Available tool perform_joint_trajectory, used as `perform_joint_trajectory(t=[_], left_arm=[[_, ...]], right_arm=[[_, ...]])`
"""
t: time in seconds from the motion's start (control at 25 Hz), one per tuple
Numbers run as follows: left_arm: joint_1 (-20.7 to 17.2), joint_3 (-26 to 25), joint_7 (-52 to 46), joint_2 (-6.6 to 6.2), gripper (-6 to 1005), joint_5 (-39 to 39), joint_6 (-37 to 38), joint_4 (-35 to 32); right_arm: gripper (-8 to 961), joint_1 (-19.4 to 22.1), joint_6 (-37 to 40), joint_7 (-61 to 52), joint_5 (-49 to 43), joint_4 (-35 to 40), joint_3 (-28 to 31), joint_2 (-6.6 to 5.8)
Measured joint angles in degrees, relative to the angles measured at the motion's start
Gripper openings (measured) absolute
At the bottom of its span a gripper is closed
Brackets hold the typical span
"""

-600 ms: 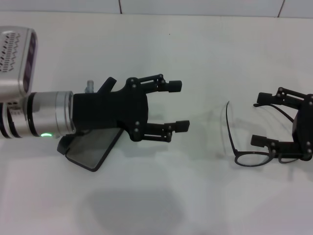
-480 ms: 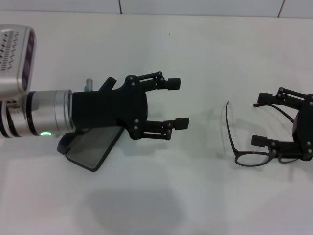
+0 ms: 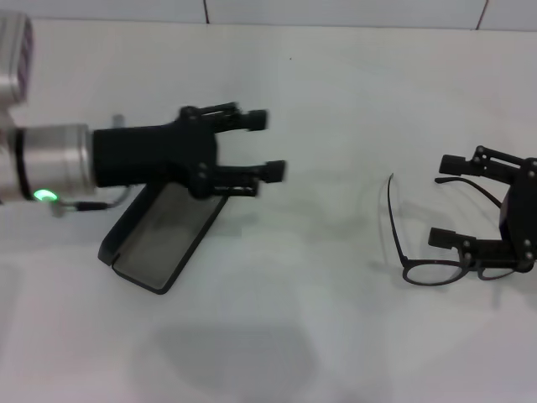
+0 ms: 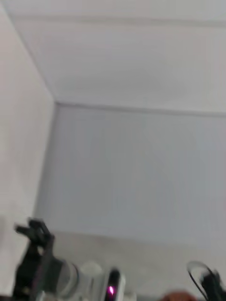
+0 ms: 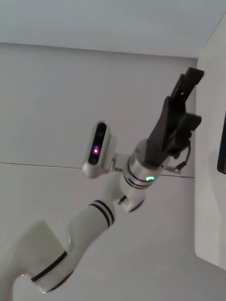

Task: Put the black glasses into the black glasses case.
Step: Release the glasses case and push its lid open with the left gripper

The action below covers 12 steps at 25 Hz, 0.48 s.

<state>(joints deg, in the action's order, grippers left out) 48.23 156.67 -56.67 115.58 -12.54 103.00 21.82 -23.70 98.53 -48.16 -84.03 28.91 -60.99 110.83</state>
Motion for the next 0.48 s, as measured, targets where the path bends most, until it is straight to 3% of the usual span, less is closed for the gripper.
perform_joint_trajectory(t=[0.12,0.28,0.48], left_arm=[[1.30,4.82,-7.02,0.89,847,-1.54,-0.12,8.07],[2.04,6.25,-11.23,3.59,847,-2.71,-0.27,19.63],[0.86,6.29,-13.59,3.94,847,-2.32,-3.26,22.83]], right_arm=[[831,-0.28,0.00,0.00,-0.02,0.00,0.00,0.00],[828,-0.95,-0.01,0.00,-0.23,0.00,0.00,0.00],[826,-1.37,-0.03,0.00,-0.25,0.05,-0.01,0.06]])
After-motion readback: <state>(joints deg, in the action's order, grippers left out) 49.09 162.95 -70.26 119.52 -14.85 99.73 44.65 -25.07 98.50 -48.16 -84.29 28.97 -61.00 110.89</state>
